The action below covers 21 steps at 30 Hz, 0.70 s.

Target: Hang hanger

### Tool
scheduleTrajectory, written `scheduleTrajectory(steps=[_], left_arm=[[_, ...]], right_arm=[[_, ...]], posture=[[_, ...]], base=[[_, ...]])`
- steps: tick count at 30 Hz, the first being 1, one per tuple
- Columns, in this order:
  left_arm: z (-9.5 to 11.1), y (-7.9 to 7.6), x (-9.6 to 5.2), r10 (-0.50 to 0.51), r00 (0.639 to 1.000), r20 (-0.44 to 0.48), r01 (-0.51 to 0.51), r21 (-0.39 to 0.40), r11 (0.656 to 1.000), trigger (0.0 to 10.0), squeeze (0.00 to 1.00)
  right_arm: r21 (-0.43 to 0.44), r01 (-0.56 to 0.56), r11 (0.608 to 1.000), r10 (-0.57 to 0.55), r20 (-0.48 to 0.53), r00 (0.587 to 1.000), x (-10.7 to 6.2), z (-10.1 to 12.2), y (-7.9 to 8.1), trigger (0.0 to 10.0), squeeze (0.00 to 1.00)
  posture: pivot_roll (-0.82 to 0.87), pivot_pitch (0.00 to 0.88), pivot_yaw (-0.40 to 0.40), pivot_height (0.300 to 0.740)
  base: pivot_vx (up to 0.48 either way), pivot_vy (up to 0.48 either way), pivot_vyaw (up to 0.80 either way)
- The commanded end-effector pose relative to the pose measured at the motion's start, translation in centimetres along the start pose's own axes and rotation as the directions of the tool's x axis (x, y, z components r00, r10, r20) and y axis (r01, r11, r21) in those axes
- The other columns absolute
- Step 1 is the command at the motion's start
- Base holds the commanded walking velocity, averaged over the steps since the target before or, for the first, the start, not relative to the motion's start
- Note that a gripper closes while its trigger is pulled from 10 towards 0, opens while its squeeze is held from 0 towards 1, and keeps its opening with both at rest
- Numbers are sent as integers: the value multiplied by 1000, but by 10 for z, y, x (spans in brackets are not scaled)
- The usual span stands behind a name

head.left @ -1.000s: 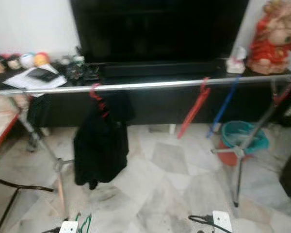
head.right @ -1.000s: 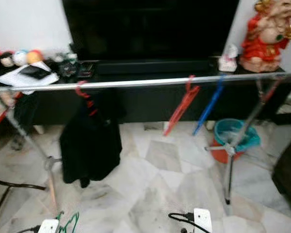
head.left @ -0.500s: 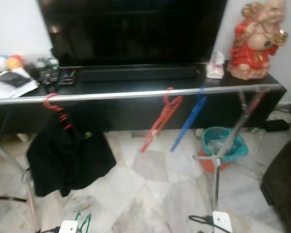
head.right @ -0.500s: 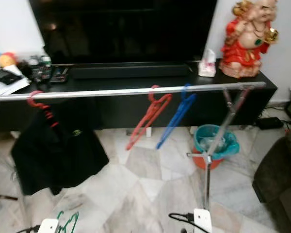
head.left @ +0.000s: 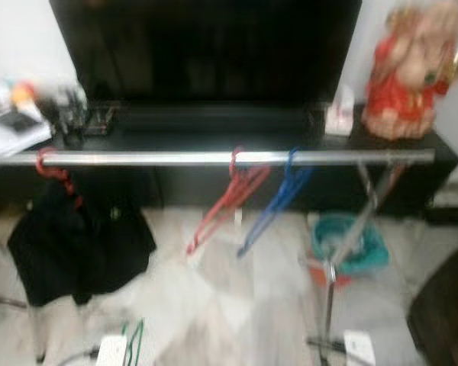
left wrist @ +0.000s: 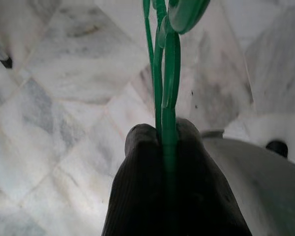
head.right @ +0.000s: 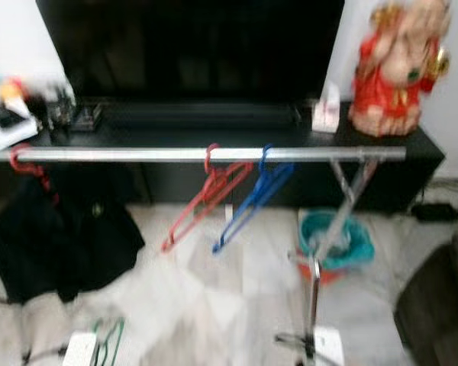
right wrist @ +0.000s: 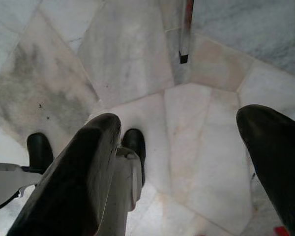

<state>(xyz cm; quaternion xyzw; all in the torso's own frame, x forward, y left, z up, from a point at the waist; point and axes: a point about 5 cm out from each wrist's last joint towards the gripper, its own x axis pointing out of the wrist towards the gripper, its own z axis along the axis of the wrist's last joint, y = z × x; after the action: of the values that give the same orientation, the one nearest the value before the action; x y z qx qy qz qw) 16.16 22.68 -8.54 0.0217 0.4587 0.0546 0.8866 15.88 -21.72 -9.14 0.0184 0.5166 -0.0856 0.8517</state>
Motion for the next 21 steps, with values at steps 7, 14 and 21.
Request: scheduleTrajectory(steps=[7,14,21], left_arm=[[10,9,-2,71,990,121,-72,9,997,10000,0],[106,7,-22,-40,745,666,-240,324,915,10000,0],[104,3,-33,-75,713,697,-31,138,990,10000,0]], right_arm=[[9,-5,1000,5,-5,1000,0,-1,3,10000,0],[1,-4,1000,4,-9,1000,0,-1,2,10000,0],[-7,-7,1000,7,-9,1000,0,0,2,10000,0]], posture=[[80,0,0,732],[96,0,-5,732],[96,0,-7,732]], base=[[0,0,0],[0,0,0],[0,0,0]])
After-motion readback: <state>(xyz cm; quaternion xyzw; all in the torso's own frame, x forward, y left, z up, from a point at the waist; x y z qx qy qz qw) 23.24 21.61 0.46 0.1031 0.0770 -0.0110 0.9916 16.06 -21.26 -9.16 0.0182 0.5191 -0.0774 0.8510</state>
